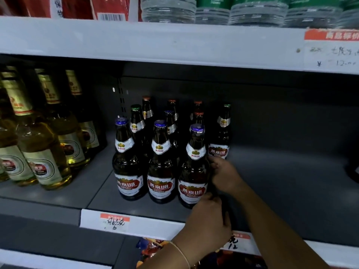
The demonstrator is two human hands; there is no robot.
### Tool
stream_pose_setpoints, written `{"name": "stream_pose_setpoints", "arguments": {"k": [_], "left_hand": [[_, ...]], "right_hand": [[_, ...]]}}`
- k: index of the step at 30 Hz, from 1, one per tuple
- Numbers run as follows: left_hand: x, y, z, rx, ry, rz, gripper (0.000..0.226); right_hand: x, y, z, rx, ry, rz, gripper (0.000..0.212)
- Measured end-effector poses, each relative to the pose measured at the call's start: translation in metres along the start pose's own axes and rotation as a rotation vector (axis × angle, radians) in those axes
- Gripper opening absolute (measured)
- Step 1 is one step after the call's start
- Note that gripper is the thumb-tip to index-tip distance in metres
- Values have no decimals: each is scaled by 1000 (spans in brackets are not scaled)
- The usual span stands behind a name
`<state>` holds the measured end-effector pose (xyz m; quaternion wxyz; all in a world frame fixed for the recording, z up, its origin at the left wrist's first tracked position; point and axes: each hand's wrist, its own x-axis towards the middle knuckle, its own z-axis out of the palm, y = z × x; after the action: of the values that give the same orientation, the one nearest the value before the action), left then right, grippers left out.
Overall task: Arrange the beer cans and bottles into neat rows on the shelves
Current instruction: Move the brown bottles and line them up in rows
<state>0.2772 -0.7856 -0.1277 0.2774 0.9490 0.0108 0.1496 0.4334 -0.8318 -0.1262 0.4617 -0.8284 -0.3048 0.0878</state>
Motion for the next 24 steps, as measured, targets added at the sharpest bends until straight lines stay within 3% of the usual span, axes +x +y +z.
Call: {"name": "stream_pose_setpoints", "arguments": {"k": [6, 10, 17, 24], "left_hand": [[-1, -3, -3, -6, -33, 29, 14], [-4, -2, -1, -21, -45, 88, 18], [20, 30, 4, -45, -10, 111, 47], [66, 96, 28, -121, 48, 146, 58]], "right_hand": [[0, 0, 3, -9, 29, 8, 27], [-9, -7, -3, -44, 59, 10, 45], [-35, -5, -55, 44, 287, 28, 28], [-81, 25, -157, 16, 550, 59, 32]]}}
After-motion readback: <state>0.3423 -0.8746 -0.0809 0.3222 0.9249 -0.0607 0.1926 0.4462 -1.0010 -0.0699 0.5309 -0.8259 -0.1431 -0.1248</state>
